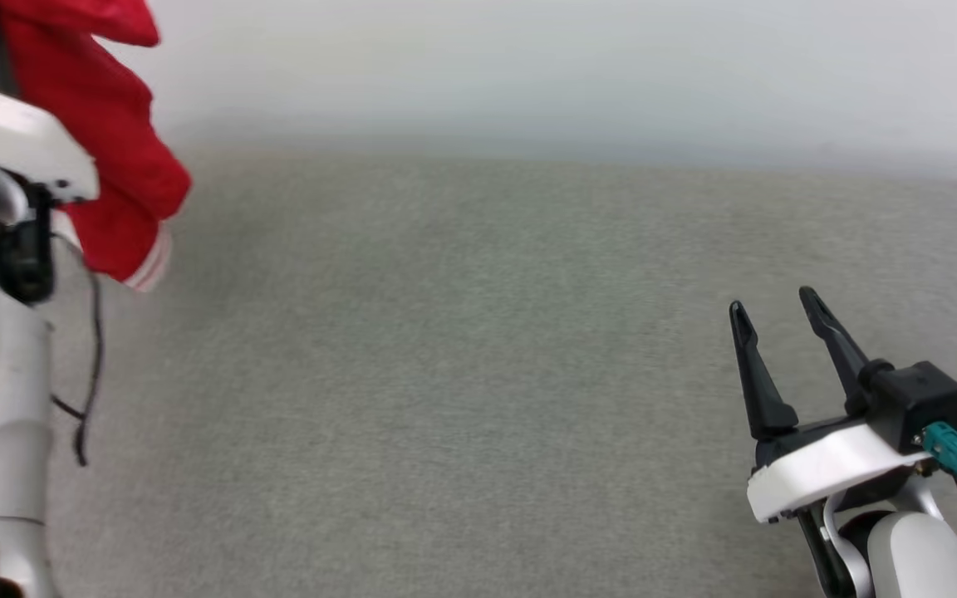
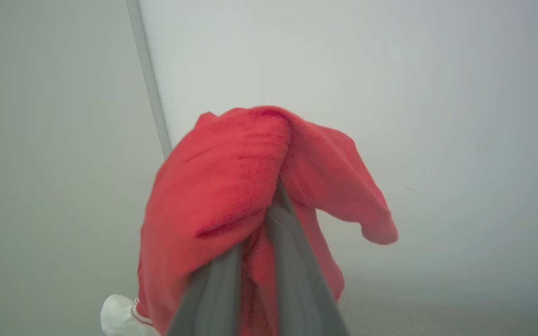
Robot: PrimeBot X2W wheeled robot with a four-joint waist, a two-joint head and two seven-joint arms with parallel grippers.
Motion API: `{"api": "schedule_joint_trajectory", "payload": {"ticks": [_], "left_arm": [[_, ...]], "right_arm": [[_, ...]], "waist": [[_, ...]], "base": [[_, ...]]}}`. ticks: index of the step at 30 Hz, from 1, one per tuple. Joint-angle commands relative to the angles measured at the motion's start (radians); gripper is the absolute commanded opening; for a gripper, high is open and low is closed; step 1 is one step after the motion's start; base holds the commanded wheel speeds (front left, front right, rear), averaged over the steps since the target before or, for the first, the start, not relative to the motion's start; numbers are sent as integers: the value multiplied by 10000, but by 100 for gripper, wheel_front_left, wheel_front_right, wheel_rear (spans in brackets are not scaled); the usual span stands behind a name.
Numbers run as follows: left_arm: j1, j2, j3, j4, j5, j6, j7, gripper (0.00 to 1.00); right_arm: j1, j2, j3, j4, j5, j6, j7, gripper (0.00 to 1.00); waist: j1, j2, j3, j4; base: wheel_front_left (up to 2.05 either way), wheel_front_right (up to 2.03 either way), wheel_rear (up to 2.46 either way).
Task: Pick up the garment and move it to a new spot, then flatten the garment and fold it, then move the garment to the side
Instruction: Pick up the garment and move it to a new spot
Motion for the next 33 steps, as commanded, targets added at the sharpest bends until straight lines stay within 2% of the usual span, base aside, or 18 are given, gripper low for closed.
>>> {"api": "schedule_joint_trajectory", "payload": {"ticks": [1, 3, 9, 15, 21, 27, 28, 29, 30, 31, 33], "left_arm": [[206, -425, -175, -187, -54, -13, -252, 0], [302, -550, -253, -252, -46, -23, -316, 0], [984, -1788, -946, -771, -262, -294, -495, 0], [2055, -3028, -2375, -1238, -156, -704, -582, 0], [3851, -3535, -3821, -1238, -376, -891, -967, 0], [5711, -3656, -5277, -1149, -728, -964, -809, 0], [5897, -3674, -5485, -1177, -744, -970, -774, 16], [5995, -3677, -5608, -1222, -788, -967, -787, 42], [6139, -3684, -5732, -1222, -871, -960, -757, 75], [6217, -3686, -5836, -1250, -834, -962, -805, 100], [6321, -3693, -5939, -1389, -786, -921, -992, 100]], "right_arm": [[219, 5, -40, -44, 50, -7, 48, 100], [272, 7, 1, -61, 60, -7, 72, 100], [530, 8, -84, -241, 72, -7, 249, 100], [764, 11, -242, -441, 94, -5, 410, 100], [827, 11, -126, -420, 263, -5, 369, 100], [943, 11, -156, -342, 321, -5, 344, 100], [926, 10, -173, -337, 326, -5, 339, 100], [894, 10, -175, -327, 341, -7, 332, 100], [881, 10, -175, -314, 366, -5, 321, 100], [850, 10, -139, -283, 376, -5, 320, 100], [802, 8, -105, -237, 393, -7, 309, 100]], "waist": [[2, 0, -469, -682], [2, 0, -534, -880], [2, 0, -699, -1960], [2, 0, -560, -2704], [2, 0, -332, -3123], [2, 0, -256, -2945], [2, 0, -241, -2870], [2, 0, -238, -2791], [2, 0, -252, -2706], [2, 0, -273, -2640], [2, 0, -346, -2485]], "base": [[0, 0, 0], [0, 0, 0], [0, 0, 0], [0, 0, 0], [0, 0, 0], [0, 0, 0], [0, 0, 0], [0, 0, 0], [0, 0, 0], [0, 0, 0], [0, 0, 0]]}}
